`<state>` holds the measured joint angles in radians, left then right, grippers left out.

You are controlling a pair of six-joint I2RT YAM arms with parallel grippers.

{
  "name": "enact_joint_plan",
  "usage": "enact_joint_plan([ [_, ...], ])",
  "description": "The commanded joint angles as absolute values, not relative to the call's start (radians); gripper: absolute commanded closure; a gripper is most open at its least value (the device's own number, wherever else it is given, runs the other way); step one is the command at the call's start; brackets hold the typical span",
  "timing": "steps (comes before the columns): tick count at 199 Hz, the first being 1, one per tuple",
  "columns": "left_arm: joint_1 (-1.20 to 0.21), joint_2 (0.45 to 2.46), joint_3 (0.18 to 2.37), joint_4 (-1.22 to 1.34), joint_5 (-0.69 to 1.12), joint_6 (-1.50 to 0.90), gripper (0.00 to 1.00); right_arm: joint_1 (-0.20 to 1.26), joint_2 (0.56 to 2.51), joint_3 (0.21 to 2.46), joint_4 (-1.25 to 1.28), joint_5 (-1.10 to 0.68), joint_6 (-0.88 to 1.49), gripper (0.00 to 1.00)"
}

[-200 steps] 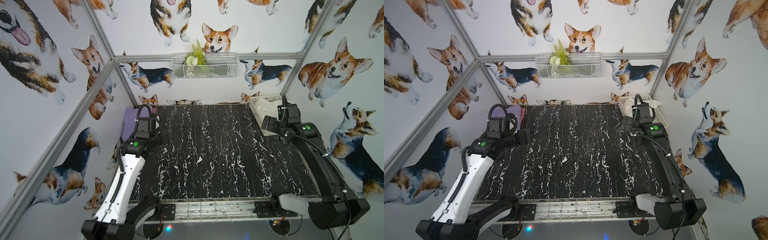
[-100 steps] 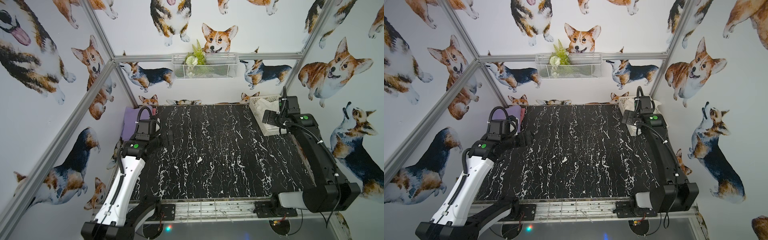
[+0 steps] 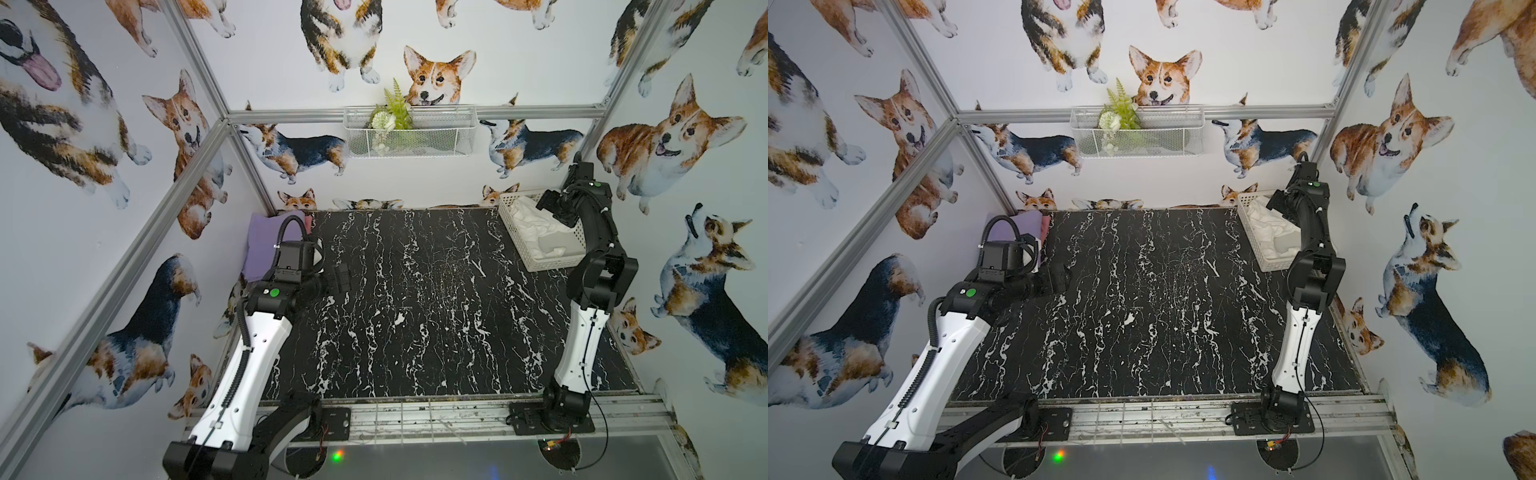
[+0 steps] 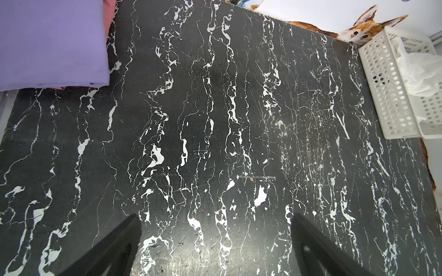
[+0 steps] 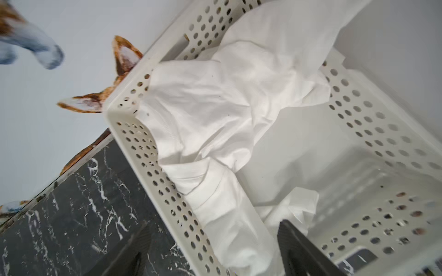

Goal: Fold and stack t-shirts
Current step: Pick up the T-shirt from the bin.

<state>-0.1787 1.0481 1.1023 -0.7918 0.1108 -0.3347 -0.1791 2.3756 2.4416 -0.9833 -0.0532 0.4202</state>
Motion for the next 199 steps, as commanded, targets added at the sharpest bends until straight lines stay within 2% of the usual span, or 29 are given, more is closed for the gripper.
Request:
enact_joint_plan([
  [1, -0.182, 1.042, 1.09, -0.767, 0.119, -0.345, 0.0, -0.179, 2.455, 2.508, -1.046, -0.085, 0.449, 0.14],
  [55, -0.183, 1.039, 1.056, -0.761, 0.111, -0.337, 0.0, -0.181, 2.545, 2.513, -1.008, -0.087, 0.453, 0.14],
  [76, -0.183, 1.053, 1.052, -0.75, 0.129, -0.342, 0.0, -0.184, 2.564, 2.514, -0.996, -0.068, 0.461, 0.19],
  [95, -0.187, 1.061, 1.056, -0.748, 0.128, -0.341, 0.0, -0.193, 2.586, 2.518, -0.981, -0.089, 0.482, 0.2],
  [101, -0.188, 1.062, 1.059, -0.749, 0.126, -0.342, 0.0, -0.195, 2.591, 2.524, -0.979, -0.096, 0.487, 0.26],
  [106, -0.189, 1.062, 1.06, -0.749, 0.123, -0.342, 0.0, -0.195, 2.597, 2.53, -0.981, -0.102, 0.493, 0.35],
  [123, -0.19, 1.062, 1.063, -0.749, 0.122, -0.345, 0.0, -0.195, 2.598, 2.539, -0.976, -0.117, 0.511, 0.83],
  [131, -0.192, 1.06, 1.059, -0.746, 0.12, -0.347, 0.0, -0.195, 2.59, 2.537, -0.974, -0.121, 0.516, 1.0],
  [168, -0.2, 1.063, 1.045, -0.733, 0.127, -0.358, 0.0, -0.17, 2.485, 2.483, -0.963, -0.123, 0.492, 1.0],
  [199, -0.212, 1.069, 1.043, -0.713, 0.129, -0.368, 0.0, -0.115, 2.262, 2.303, -0.911, -0.086, 0.482, 1.0],
])
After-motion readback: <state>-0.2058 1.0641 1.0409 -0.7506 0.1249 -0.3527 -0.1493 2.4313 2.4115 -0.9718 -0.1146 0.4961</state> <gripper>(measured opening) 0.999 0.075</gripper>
